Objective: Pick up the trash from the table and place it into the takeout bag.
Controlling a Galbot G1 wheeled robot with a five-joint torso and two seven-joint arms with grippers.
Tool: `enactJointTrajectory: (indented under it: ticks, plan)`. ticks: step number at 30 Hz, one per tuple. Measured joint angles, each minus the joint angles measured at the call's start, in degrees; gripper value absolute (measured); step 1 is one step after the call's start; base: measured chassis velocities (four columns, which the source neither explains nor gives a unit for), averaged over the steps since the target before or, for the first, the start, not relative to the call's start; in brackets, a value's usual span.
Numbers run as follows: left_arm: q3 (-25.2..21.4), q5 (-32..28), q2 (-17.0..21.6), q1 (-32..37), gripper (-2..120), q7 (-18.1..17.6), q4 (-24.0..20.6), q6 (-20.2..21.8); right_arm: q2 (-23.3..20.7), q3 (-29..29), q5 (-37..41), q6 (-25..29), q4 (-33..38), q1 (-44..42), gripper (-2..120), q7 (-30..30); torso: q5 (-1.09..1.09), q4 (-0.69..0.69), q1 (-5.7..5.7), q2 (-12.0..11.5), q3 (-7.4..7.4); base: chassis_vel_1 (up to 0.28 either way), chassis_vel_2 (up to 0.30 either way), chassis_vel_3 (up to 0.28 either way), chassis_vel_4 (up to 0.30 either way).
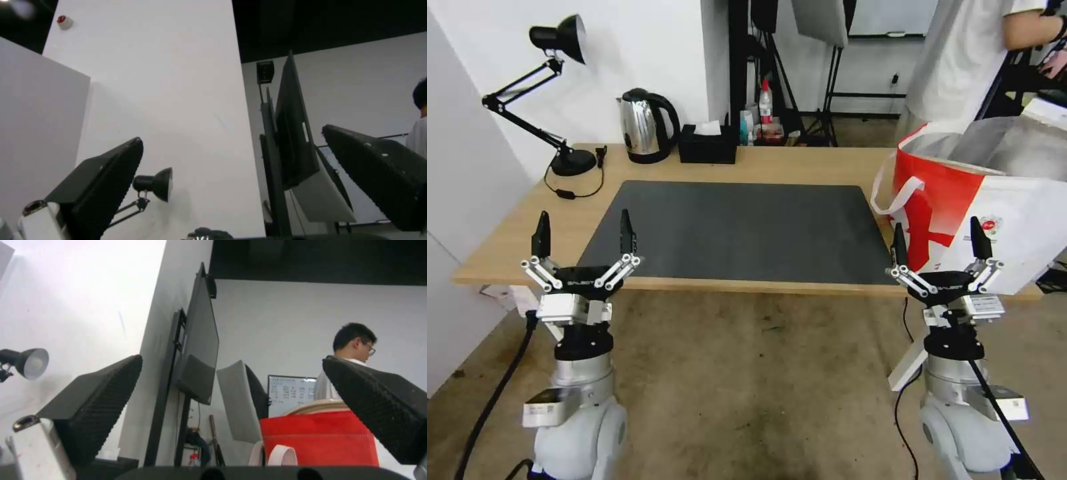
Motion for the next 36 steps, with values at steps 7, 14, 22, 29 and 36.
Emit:
enactJointTrajectory:
  ticks: [7,14,22,29,36]
  plan:
    - [0.5,0.9,-0.2,-0.1,100,0.1,0.3,-0.6,0.4,0.1,-1.8,1.5,-1.0,0.5,100,0.1,-0.01,0.0,0.0,0.0,0.0,0.0,0.0,0.0,0.0]
    - [0.8,1.1,-0.2,-0.1,100,0.3,0.7,-1.7,1.1,0.1,-3.1,2.0,-1.2,0.5,100,0.2,-0.01,0.0,0.0,0.0,0.0,0.0,0.0,0.0,0.0]
    - [1.0,1.2,-0.2,0.0,100,0.2,1.0,-2.1,1.5,-0.1,-3.1,2.1,-1.2,0.5,100,0.3,-0.01,0.0,0.0,0.0,0.0,0.0,0.0,0.0,0.0]
    - [1.0,1.2,-0.2,0.0,100,0.2,1.0,-2.1,1.5,-0.1,-3.1,2.0,-1.2,0.5,100,0.3,-0.01,0.0,0.0,0.0,0.0,0.0,0.0,0.0,0.0]
    - [1.1,1.3,-0.2,0.0,100,0.1,1.0,-2.1,1.6,-0.1,-3.1,2.0,-1.2,0.5,100,0.3,-0.01,0.0,0.0,0.0,0.0,0.0,0.0,0.0,0.0]
